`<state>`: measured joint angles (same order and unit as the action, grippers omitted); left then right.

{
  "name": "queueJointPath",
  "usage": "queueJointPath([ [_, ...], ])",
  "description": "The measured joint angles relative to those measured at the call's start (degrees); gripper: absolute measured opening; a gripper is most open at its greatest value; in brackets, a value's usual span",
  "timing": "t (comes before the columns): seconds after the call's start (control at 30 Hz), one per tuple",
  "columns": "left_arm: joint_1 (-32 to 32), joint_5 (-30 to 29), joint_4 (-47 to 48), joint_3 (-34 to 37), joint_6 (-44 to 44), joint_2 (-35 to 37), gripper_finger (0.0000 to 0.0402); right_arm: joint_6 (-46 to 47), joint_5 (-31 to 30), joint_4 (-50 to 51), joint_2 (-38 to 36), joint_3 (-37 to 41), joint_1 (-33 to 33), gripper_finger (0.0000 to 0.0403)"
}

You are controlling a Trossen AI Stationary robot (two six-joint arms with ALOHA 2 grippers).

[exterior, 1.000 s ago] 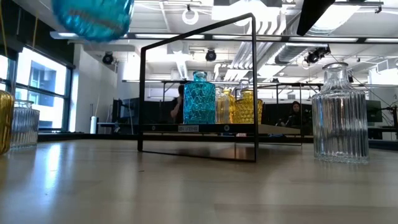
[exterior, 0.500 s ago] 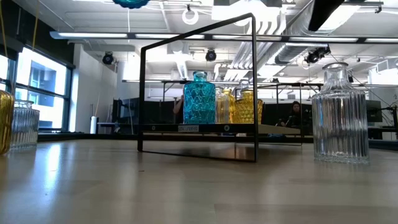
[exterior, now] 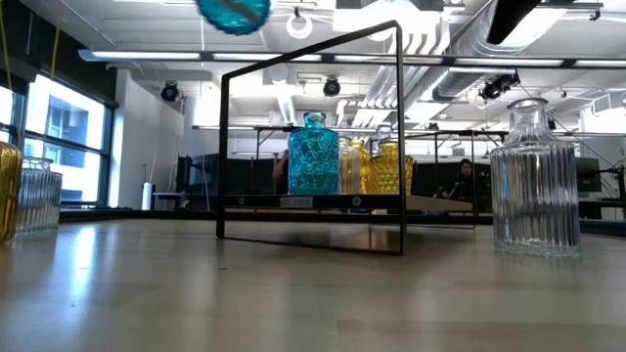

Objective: Sort vases onto shelf
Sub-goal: Put the right blue vase on the shelf and align with the other blue vase

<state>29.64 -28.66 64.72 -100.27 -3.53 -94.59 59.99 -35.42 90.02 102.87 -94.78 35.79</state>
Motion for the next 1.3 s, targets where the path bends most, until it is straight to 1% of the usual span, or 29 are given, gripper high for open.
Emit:
queueJointPath([
  [0.27, -3.7, -0.6, -6.0, -2.4, 8.7, 0.0, 0.0007, 0.2, 0.0, 0.0, 0.0, 0.0, 0.0, 0.0067],
  [0.37, -5.3, -1.0, -6.5, -3.6, 11.9, 0.0, 0.0007, 0.2, 0.0, 0.0, 0.0, 0.0, 0.0, 0.0067],
  [0.6, -10.5, -1.4, -12.0, -3.7, 18.8, 0.0, 0.0007, 0.2, 0.0, 0.0, 0.0, 0.0, 0.0, 0.0067],
  [0.77, -14.3, 1.2, -15.3, -3.7, 21.8, -0.8, 0.0007, 0.5, 0.0, 0.0, 0.0, 0.0, 0.0, 0.0067],
  [0.93, -17.2, 4.6, -16.7, -3.7, 23.7, -4.1, 0.0007, 1.3, 0.0, 0.0, 0.0, 0.0, 0.2, 0.0067],
  [1.03, -18.2, 6.1, -16.6, -3.7, 24.3, -6.5, 0.0007, 2.4, 0.2, 0.0, 0.0, 0.0, 0.9, 0.0067],
  [1.17, -18.8, 6.5, -17.1, -3.7, 25.3, -8.7, 0.0007, 4.5, 0.3, 0.0, 0.0, 0.0, 2.8, 0.0067],
  [1.3, -19.6, 9.3, -18.9, -3.7, 25.4, -10.5, 0.0007, 6.9, 0.3, 0.0, 0.0, 0.0, 5.1, 0.0067],
])
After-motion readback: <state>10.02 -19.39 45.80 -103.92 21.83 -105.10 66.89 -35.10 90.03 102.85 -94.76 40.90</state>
